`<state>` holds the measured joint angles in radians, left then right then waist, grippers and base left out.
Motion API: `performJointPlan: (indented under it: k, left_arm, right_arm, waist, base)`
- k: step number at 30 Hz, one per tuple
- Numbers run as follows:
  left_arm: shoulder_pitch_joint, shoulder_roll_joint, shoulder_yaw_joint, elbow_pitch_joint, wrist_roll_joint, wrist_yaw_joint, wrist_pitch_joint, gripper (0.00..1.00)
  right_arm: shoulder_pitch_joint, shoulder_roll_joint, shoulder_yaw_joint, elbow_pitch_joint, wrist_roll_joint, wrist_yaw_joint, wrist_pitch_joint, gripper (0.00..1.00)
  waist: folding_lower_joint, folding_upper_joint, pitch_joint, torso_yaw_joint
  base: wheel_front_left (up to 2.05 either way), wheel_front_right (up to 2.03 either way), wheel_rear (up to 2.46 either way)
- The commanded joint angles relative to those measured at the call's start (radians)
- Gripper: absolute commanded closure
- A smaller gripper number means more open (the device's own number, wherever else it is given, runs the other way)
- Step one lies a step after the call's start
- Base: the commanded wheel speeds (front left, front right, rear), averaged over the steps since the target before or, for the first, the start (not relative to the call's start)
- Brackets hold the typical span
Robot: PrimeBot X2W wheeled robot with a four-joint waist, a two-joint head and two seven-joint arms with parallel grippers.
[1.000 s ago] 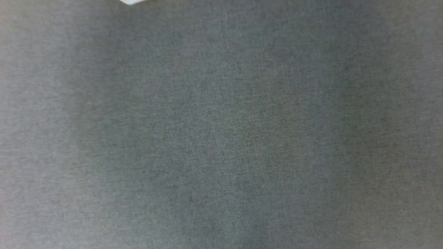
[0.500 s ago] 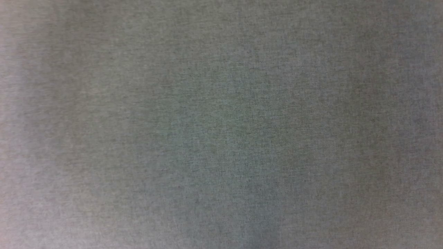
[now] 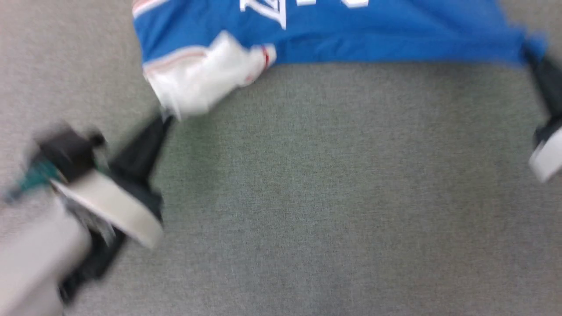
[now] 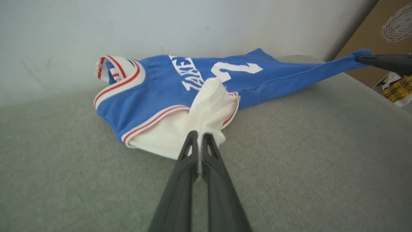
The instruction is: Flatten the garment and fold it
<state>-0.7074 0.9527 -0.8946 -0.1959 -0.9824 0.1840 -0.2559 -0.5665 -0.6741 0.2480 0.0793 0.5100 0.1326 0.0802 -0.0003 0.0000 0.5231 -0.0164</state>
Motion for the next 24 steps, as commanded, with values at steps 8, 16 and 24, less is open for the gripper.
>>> performJointPlan:
  k: [8, 16, 24]
  left_arm:
    - [0.387, -0.081, -0.126, 0.058, -0.2, 0.089, 0.023, 1.0]
    - [0.528, -0.092, -0.196, 0.092, -0.386, 0.041, 0.161, 1.0]
    - [0.628, -0.052, -0.227, 0.048, -0.512, 0.014, 0.243, 1.0]
  right_arm:
    - [0.391, 0.124, -0.129, -0.045, -0.083, -0.002, 0.065, 1.0]
    - [0.663, 0.167, -0.193, -0.011, -0.074, -0.002, 0.165, 1.0]
    - [0.811, 0.163, -0.184, -0.005, -0.023, -0.002, 0.286, 1.0]
  waist:
    - [0.0003, 0.0, -0.179, -0.019]
    - [0.0003, 0.0, -0.264, -0.003]
    - [0.0003, 0.0, -0.322, -0.007]
  base:
    - [0.0, 0.0, 0.0]
    - [0.0, 0.0, 0.0]
    - [0.0, 0.0, 0.0]
